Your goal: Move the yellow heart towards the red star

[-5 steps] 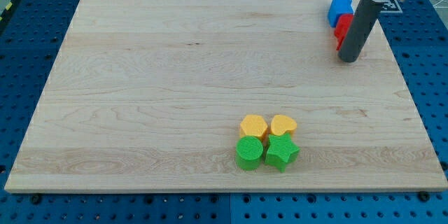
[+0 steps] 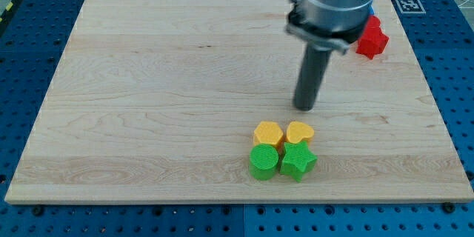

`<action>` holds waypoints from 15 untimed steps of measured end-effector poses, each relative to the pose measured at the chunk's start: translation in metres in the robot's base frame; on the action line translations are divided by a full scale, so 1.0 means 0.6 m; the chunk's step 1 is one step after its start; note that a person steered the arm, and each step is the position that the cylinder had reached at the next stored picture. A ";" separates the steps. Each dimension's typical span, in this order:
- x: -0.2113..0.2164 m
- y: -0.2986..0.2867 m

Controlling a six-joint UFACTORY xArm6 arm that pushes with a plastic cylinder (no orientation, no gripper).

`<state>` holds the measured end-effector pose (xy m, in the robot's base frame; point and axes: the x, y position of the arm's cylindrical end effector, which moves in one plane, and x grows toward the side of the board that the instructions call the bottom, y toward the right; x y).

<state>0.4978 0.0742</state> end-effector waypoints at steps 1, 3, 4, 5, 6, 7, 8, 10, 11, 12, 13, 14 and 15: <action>0.020 -0.103; 0.086 -0.179; 0.084 -0.180; 0.083 -0.155; 0.083 -0.130; 0.093 -0.108; 0.115 -0.092; 0.118 -0.060; 0.117 -0.037; 0.099 -0.004; 0.088 0.027; 0.088 0.060; 0.082 0.097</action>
<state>0.5473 0.1324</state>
